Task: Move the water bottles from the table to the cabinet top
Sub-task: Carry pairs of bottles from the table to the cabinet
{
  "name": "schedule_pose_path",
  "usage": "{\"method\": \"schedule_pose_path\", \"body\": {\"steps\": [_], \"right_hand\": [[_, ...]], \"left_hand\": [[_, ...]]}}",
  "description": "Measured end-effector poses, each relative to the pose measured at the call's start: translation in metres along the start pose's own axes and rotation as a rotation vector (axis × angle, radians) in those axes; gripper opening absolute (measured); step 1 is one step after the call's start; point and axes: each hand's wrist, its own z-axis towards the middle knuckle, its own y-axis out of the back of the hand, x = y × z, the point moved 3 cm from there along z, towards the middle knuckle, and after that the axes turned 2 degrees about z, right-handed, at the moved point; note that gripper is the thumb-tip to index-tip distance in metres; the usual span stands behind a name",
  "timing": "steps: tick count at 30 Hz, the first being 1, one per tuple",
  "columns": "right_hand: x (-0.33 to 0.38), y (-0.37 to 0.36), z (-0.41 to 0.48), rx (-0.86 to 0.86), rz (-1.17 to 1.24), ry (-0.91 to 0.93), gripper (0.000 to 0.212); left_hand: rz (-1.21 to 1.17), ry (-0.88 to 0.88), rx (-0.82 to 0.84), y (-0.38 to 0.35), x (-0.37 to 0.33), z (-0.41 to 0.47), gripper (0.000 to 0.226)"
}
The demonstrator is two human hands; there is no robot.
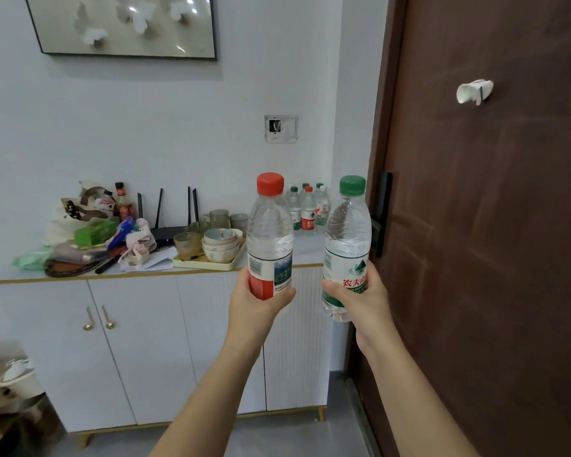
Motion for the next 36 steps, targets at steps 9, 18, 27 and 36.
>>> {"method": "schedule_pose_path", "body": {"steps": [9,18,27,36], "right_hand": [[-0.029,0.006,0.143,0.010,-0.009,0.034,0.054],[-0.068,0.024,0.218,-0.051,-0.047,-0.011,0.055],[-0.136,0.007,0.337,-0.149,-0.094,-0.061,0.054],[-0.212,-0.024,0.473,-0.192,-0.170,-0.124,0.054]], "left_hand": [[0.004,-0.020,-0.067,-0.054,0.021,0.108,0.062],[-0.025,0.038,-0.036,-0.097,0.060,0.197,0.058],[-0.017,0.074,0.029,-0.136,0.132,0.324,0.053],[0.008,0.095,0.085,-0.164,0.193,0.468,0.061]]}}
